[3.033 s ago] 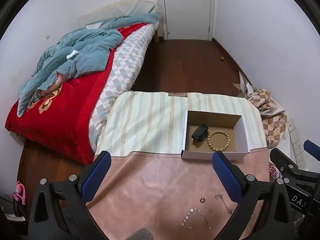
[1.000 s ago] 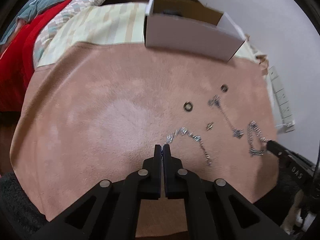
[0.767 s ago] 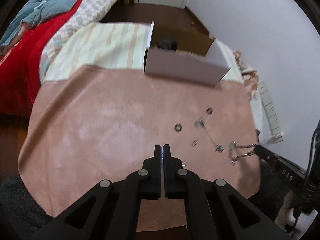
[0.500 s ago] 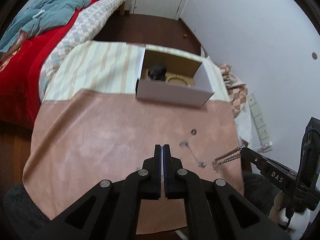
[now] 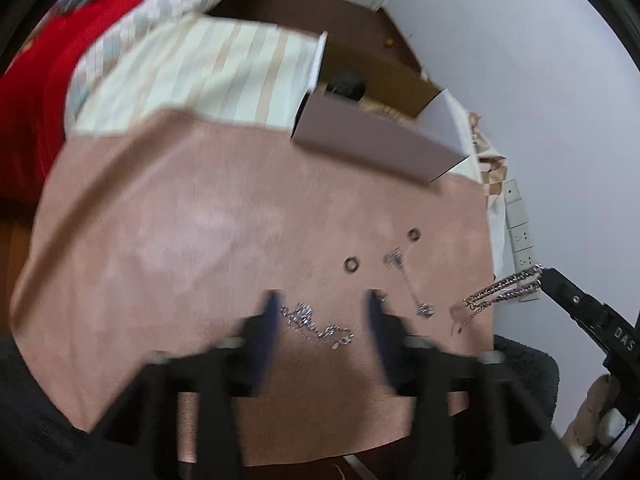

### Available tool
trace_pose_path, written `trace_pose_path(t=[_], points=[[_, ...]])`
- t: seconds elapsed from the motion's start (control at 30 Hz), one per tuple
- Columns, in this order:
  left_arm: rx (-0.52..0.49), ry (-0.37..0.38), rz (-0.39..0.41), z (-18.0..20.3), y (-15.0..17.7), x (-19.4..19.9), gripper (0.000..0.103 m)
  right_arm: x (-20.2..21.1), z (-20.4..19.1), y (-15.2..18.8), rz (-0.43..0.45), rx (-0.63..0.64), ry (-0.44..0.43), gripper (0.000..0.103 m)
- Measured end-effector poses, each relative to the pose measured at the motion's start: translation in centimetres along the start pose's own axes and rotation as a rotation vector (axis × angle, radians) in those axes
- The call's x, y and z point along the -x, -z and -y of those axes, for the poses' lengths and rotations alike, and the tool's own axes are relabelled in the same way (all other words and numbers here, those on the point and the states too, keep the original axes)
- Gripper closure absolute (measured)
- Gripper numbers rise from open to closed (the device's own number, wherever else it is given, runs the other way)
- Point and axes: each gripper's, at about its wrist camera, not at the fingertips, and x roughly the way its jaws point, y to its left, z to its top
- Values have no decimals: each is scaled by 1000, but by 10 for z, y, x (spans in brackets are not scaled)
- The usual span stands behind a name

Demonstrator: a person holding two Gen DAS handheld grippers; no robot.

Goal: Organize jewelry
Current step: 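Grasp the thin silver chain with the left tool while the right tool grasps the thick chain bracelet, then carry both silver chains into the white box and open both tools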

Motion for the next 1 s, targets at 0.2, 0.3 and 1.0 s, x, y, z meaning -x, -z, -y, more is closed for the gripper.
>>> trace_pose_path(t=[0.2, 0.3, 1.0], points=[[-47, -91, -64, 1, 12, -38, 49, -23, 11, 17, -47, -21, 27, 100], [-91, -162, -78, 8, 19, -53, 49, -30, 15, 23, -61, -30, 39, 99], [-114, 27, 102, 41, -13, 33, 99, 6, -6, -13, 25, -9, -25, 100]])
